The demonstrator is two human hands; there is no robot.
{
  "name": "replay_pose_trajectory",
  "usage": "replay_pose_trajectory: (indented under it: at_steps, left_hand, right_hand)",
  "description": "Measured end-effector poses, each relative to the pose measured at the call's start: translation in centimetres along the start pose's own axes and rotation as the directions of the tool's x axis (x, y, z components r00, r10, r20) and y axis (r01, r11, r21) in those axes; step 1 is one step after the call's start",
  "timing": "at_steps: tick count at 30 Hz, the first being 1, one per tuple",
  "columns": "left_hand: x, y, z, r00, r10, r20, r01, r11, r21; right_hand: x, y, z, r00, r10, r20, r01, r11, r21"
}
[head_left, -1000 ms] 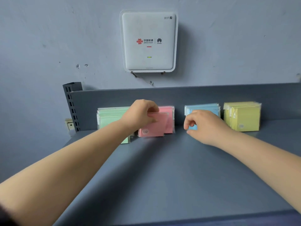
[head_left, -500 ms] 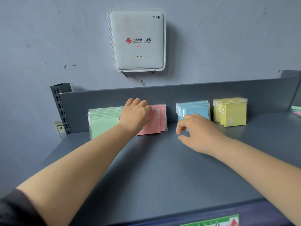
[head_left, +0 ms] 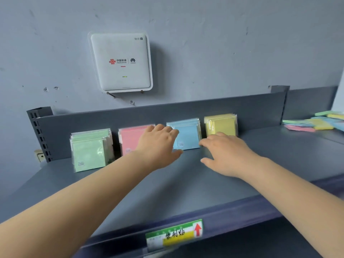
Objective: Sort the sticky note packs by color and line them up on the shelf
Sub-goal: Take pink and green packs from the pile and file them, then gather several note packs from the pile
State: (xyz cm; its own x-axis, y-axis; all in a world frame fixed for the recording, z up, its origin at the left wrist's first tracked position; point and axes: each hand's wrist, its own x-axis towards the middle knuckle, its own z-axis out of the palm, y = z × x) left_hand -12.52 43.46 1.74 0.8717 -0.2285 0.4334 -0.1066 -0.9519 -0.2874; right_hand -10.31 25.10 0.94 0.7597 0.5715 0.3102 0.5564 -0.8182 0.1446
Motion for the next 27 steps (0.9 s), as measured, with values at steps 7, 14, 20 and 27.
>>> replay_pose_trajectory:
  at_steps: [7,14,20,27]
  left_hand:
    - [2.6,11.1,-1.9,0.997,0.059,0.047,-0.053,0.991,-0.124]
    - [5.7,21.6,-3.3,0.993,0.107,0.048,-0.098,0.983,-0.156]
    - [9.0,28.5,-4.1,0.985,0.173,0.027,-0.166,0.973,-0.159]
    - [13.3,33.4,-3.1,0.965,0.256,0.047,-0.245,0.955,-0.164]
  right_hand:
    - [-6.7,8.8,-1.1,0.999,0.050,0.015,-0.049,0.997,-0.062]
    - [-12.7,17.1,-1.9,0.990,0.135,0.041,-0.129,0.982,-0.135]
    - [-16.6,23.2,-2.3,0.971,0.234,0.050,-0.225,0.965,-0.136]
    - [-18.7,28.7,-1.2,0.942,0.329,0.067,-0.320,0.940,-0.115]
